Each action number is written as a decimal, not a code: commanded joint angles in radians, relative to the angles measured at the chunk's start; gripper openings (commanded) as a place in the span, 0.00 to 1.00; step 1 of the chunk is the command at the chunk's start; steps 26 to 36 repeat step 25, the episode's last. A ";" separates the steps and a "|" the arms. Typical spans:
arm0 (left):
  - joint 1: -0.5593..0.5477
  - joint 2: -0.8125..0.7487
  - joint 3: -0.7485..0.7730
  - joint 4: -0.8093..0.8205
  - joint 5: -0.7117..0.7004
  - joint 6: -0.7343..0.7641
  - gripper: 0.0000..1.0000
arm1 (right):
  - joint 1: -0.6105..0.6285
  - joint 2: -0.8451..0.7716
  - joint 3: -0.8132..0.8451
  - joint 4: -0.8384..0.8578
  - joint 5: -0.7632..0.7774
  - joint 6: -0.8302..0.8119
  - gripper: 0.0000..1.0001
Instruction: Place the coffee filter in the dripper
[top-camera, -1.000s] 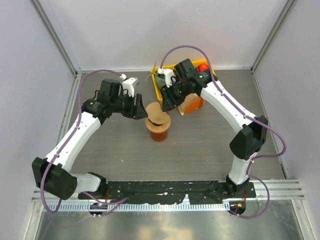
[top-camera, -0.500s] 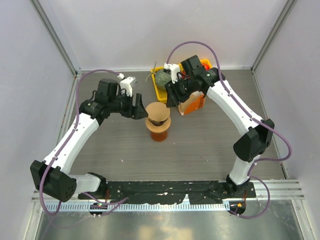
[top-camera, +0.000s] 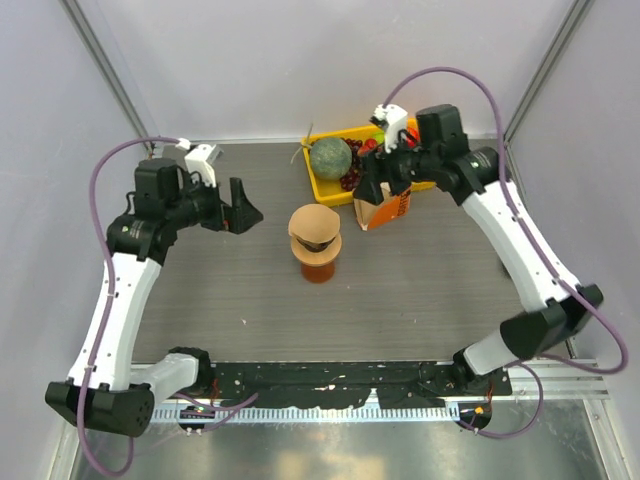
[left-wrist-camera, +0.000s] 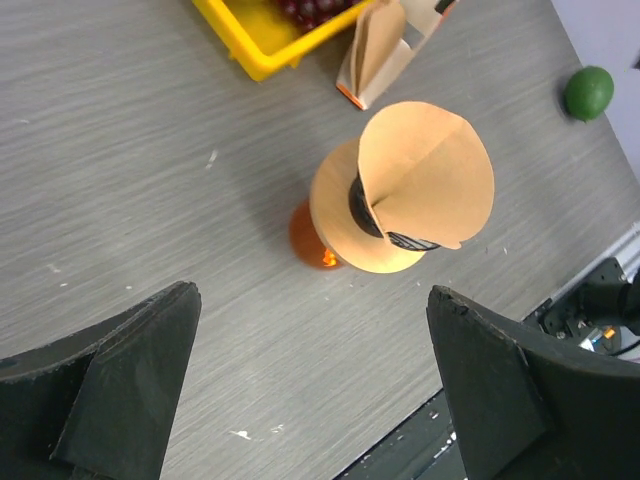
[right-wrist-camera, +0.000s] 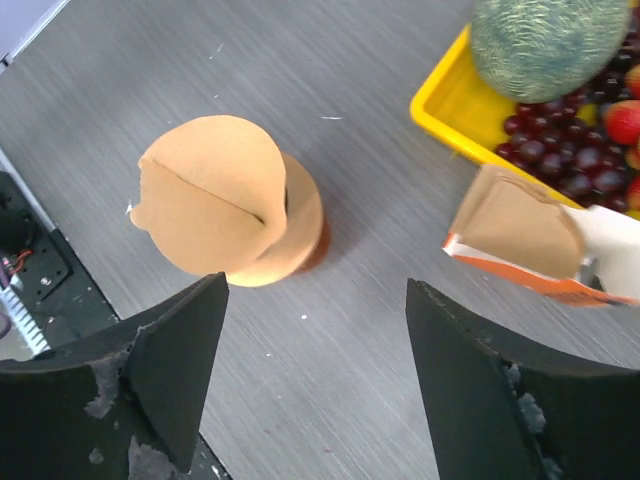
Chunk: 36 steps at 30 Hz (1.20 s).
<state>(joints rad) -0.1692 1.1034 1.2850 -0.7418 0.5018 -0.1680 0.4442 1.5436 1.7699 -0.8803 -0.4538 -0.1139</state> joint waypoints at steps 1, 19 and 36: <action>0.054 -0.024 0.120 -0.161 -0.015 0.086 1.00 | -0.047 -0.158 -0.119 0.116 0.024 0.013 0.85; 0.100 -0.088 -0.177 -0.191 -0.330 0.275 1.00 | -0.309 -0.657 -0.835 0.299 0.118 0.022 0.96; 0.100 -0.120 -0.188 -0.163 -0.332 0.274 0.99 | -0.331 -0.706 -0.865 0.299 0.112 0.016 0.96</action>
